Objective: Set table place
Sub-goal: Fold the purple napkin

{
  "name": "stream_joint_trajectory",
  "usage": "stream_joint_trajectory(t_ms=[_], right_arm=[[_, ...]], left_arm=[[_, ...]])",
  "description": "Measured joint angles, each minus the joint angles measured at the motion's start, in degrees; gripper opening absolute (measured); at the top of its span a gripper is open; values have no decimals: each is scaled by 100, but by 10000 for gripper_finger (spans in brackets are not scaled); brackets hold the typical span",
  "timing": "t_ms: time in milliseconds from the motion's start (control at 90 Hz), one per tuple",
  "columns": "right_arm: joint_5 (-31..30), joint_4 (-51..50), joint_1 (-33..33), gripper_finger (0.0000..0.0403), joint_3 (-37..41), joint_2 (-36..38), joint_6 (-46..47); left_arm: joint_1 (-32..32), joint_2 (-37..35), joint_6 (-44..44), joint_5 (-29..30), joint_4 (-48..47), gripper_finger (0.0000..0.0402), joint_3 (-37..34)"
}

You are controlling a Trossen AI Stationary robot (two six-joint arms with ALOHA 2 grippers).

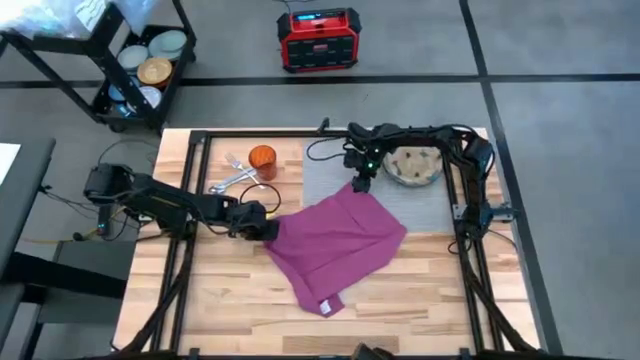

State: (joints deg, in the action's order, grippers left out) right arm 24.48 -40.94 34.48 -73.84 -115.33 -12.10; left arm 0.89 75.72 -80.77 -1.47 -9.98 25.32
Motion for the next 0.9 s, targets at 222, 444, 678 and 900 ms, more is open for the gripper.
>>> stream_joint_trajectory(t_ms=[222,444,678,900], right_arm=[[-289,18,24,9,0,-8,-86],[-160,-289,170,0,-94,210,-129],[-380,53,482,22,-125,435,-395],[117,-204,423,145,-2,440,-1063]], left_arm=[[0,0,0,12,5,0,0],[0,0,26,35,46,0,0],[0,0,26,67,55,0,0],[0,0,63,65,59,0,0]])
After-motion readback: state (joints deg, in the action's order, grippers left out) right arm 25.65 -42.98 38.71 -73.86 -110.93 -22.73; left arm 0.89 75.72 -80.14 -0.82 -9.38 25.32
